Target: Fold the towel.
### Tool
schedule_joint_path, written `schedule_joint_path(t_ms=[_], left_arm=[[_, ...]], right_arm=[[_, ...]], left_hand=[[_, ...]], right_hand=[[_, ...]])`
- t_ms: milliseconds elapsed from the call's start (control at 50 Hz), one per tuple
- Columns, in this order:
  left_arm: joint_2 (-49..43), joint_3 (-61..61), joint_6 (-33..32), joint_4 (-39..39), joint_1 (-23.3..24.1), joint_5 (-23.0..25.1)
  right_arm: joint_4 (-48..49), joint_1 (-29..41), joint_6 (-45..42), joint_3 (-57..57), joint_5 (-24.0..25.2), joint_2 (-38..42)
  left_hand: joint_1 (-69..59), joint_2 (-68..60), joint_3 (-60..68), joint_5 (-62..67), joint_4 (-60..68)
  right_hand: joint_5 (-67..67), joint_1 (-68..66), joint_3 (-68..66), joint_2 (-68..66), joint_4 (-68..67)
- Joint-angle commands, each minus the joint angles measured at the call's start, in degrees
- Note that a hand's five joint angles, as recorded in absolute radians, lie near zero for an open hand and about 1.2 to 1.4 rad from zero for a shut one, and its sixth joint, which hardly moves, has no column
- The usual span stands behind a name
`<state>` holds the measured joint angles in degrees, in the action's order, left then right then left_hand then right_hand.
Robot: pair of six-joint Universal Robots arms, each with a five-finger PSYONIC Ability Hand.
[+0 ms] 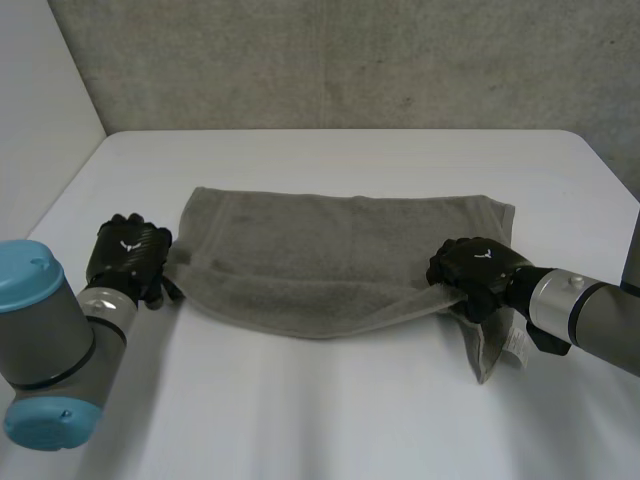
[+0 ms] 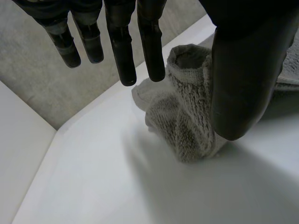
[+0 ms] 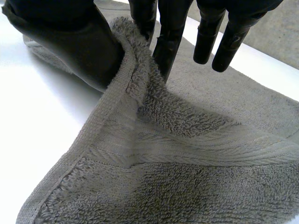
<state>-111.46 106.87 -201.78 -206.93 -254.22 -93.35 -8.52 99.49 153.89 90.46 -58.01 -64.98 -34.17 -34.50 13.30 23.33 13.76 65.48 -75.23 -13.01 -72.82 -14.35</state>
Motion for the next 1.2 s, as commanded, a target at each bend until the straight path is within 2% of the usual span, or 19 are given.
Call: schedule_joint_path(t_ms=[20, 320, 460, 760, 1020, 1040, 1060, 1080, 1100, 1120, 1140, 1200], left_arm=[[-1.1, -2.2, -0.2, -0.2, 1.4, 0.0], [-3.3, -4.0, -0.2, -0.3, 1.6, 0.1], [-3.7, -4.2, -0.4, 0.1, 4.1, 0.0], [-6.0, -6.5, -0.5, 0.1, 4.3, 0.1], [-7.1, -5.7, -4.9, 0.5, 2.9, -0.1], [-7.0, -5.6, -4.9, 0.4, 2.6, 0.0], [-7.0, -5.7, -4.9, 0.3, 2.4, 0.0], [-7.0, -5.7, -4.9, 0.3, 2.4, 0.0], [-6.8, -5.7, -4.8, 0.3, 2.2, 0.1], [-6.8, -5.7, -4.8, 0.3, 2.2, 0.1], [-6.6, -5.6, -4.8, 0.3, 2.2, 0.2], [-4.9, -5.4, -4.6, 0.6, 2.3, 0.2]], right_arm=[[0.0, 0.0, 0.0, 0.1, 0.0, 0.0], [0.1, 0.0, 0.0, 0.3, 0.0, 0.3], [0.1, 0.0, 0.0, 0.3, 0.0, 0.5], [0.1, 0.1, 0.0, 0.3, 0.0, 0.6], [0.1, 0.0, 0.0, 0.4, 0.0, 0.5], [0.1, 0.1, 0.0, 0.4, 0.0, 0.5], [0.1, 0.1, 0.0, 0.4, 0.0, 0.5], [0.1, 0.1, 0.0, 0.4, 0.0, 0.5], [0.1, 0.1, 0.0, 0.4, 0.0, 0.5], [0.1, 0.0, 0.0, 0.4, -0.1, 0.5], [0.1, 0.0, 0.0, 0.4, -0.1, 0.4], [0.1, 0.0, 0.1, 0.4, -0.1, 0.0]], left_hand=[[0.6, 0.9, -3.3, 0.3, -3.8], [1.2, 1.6, -3.3, -0.4, -3.8], [3.4, 3.8, -3.3, -2.6, -3.8], [1.2, 1.6, -3.3, -0.4, -3.8], [0.1, 0.4, -3.3, 0.8, -3.8], [-5.3, -4.9, -3.3, 6.1, -3.8], [-16.8, -16.5, -3.3, 17.6, -3.8], [-16.9, -16.6, -3.3, 17.8, -3.8], [-31.9, -31.6, -3.3, 32.7, -3.8], [-32.1, -31.7, -3.3, 32.9, -3.8], [-45.7, -45.4, -3.3, 46.5, -3.8], [-45.8, -45.5, -3.3, 46.7, -3.8]], right_hand=[[4.5, -4.8, 3.0, -7.2, 4.4], [4.5, -4.8, 3.0, -7.2, 4.4], [4.5, -4.8, 3.0, -7.2, 4.4], [4.5, -4.8, 3.0, -7.2, 4.4], [4.5, -4.8, 3.0, -7.2, 4.4], [4.5, -4.8, 3.0, -7.2, 4.4], [4.5, -4.8, 3.0, -7.2, 4.4], [4.5, -4.8, 3.0, -7.2, 4.4], [4.5, -4.8, 3.0, -7.2, 4.4], [4.5, -4.8, 3.0, -7.2, 4.4], [4.5, -4.8, 3.0, -7.2, 4.4], [4.5, -4.8, 3.0, -7.2, 4.4]])
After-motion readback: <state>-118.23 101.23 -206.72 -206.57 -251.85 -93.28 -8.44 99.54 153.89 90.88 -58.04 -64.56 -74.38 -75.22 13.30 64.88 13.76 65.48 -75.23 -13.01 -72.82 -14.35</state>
